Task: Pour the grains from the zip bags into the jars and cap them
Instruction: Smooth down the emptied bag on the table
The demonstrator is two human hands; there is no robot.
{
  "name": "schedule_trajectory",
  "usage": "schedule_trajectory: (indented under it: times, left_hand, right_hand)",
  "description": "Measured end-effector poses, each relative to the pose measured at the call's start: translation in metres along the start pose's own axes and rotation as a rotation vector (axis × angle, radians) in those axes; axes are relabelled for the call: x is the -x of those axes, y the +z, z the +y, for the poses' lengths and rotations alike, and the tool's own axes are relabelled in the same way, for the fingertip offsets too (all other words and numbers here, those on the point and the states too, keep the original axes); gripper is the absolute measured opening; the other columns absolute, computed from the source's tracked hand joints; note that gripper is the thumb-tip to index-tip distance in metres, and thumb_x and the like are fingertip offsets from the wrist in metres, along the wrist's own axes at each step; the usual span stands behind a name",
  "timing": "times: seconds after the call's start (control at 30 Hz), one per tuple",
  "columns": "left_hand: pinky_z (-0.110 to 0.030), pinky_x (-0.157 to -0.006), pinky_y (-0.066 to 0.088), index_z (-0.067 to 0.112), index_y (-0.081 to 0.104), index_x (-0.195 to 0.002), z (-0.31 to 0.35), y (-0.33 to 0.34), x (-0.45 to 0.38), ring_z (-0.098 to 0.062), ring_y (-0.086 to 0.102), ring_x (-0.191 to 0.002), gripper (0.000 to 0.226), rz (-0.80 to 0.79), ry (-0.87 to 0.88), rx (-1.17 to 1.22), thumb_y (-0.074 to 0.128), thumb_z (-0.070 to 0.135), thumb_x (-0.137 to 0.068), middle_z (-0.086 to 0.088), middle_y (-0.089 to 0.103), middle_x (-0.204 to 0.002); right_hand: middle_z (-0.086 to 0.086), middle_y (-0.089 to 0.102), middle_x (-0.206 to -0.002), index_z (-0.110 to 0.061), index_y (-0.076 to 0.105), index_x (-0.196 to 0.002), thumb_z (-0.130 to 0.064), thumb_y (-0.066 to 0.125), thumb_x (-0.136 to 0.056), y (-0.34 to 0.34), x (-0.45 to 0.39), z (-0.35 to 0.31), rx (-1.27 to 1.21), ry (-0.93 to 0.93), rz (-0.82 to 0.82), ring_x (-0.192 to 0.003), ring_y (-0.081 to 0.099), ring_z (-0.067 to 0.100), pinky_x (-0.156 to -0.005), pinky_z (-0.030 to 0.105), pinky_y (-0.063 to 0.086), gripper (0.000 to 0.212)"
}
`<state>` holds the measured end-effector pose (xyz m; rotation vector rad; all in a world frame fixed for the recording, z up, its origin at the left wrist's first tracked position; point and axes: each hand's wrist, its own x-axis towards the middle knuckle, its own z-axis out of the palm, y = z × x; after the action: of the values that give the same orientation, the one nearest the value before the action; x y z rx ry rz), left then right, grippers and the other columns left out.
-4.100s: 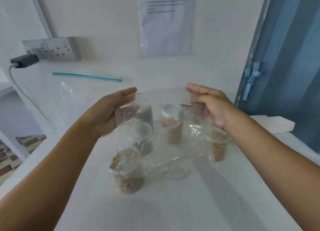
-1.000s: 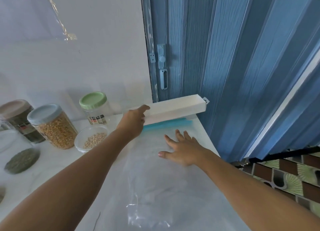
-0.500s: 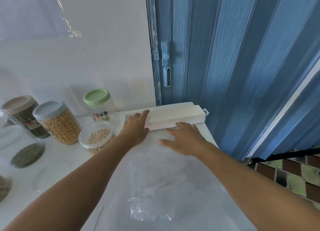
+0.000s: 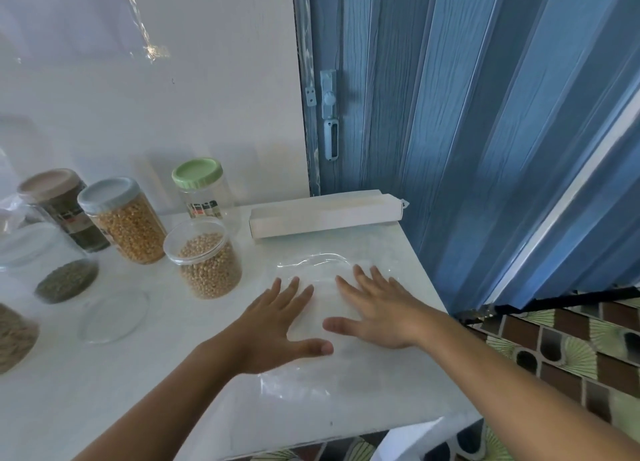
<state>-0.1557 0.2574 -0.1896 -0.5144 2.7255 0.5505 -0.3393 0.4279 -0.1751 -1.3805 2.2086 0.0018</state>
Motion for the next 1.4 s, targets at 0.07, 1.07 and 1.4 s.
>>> schedule_trajectory:
  times: [0.07, 1.07, 1.4]
  left_hand:
    - [-0.045, -0.129, -0.009, 0.048, -0.019, -0.159, -0.001, 0.010, -0.002, -0.014, -0.036, -0.151, 0.119, 0.006, -0.001, -0.053, 0.029, 0.107, -0.068, 0.018, -0.034, -0.164]
    - [-0.044, -0.128, -0.013, 0.040, -0.023, -0.160, -0.002, 0.034, -0.006, -0.019, -0.039, -0.150, 0.127, 0.113, 0.004, -0.187, 0.030, 0.108, -0.067, 0.011, -0.038, -0.165]
    - [-0.043, -0.130, 0.008, 0.045, 0.025, -0.161, 0.002, 0.018, 0.002, -0.008, -0.005, -0.159, 0.110, 0.251, -0.027, 0.213, 0.059, 0.095, -0.069, 0.015, 0.005, -0.173]
  right_hand:
    - [-0.003, -0.031, -0.167, -0.042, -0.017, -0.161, -0.098, 0.020, -0.080, 0.016, 0.000, 0.004, 0.023, -0.011, 0.058, -0.155, -0.030, 0.025, -0.128, 0.051, -0.009, 0.105]
    - [-0.002, -0.032, -0.167, -0.041, -0.020, -0.160, -0.100, 0.020, -0.078, 0.050, -0.008, 0.013, 0.087, -0.035, 0.223, -0.154, -0.032, 0.023, -0.127, 0.049, -0.013, 0.109]
    - [-0.003, 0.020, -0.170, -0.041, 0.030, -0.158, -0.075, 0.044, -0.095, -0.009, -0.014, 0.007, -0.141, 0.008, 0.001, -0.158, 0.014, 0.027, -0.127, 0.047, 0.016, 0.073]
